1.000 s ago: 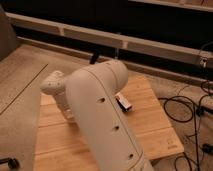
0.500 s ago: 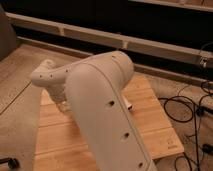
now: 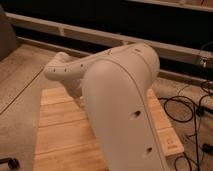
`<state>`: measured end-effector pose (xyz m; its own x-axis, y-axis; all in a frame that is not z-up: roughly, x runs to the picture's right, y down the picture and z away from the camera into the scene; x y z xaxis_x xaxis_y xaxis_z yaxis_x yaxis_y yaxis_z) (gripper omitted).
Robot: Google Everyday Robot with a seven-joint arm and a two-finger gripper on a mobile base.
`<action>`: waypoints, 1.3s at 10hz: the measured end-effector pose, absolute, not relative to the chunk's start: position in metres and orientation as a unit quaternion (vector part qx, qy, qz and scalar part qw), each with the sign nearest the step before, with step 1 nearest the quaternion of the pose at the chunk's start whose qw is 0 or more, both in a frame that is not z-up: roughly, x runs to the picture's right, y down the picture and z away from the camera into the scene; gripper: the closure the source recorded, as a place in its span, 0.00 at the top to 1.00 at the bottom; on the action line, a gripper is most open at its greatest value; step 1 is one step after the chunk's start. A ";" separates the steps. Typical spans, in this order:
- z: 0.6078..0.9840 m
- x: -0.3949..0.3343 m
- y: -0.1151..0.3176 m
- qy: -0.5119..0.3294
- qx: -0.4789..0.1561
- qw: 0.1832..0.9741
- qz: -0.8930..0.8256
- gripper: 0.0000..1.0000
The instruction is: Place the bottle in the ceramic bowl
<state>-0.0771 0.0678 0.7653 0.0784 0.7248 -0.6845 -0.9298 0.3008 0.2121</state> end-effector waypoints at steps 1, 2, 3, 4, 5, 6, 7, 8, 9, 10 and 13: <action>0.768 -0.055 0.068 0.379 -0.144 0.697 0.591 0.00; 0.772 -0.035 0.066 0.390 -0.145 0.677 0.607 0.00; 0.778 -0.017 0.066 0.400 -0.151 0.656 0.622 0.00; 0.782 -0.007 0.067 0.405 -0.158 0.646 0.628 0.00; 0.782 -0.008 0.067 0.404 -0.160 0.646 0.628 0.02; 0.782 -0.011 0.067 0.404 -0.161 0.647 0.626 0.10; 0.782 -0.010 0.067 0.404 -0.161 0.647 0.626 0.20; 0.782 -0.010 0.067 0.404 -0.160 0.647 0.627 0.25; 0.782 -0.009 0.067 0.404 -0.160 0.647 0.627 0.34; 0.782 -0.010 0.067 0.404 -0.160 0.648 0.626 0.46; 0.782 -0.010 0.067 0.404 -0.160 0.648 0.626 0.74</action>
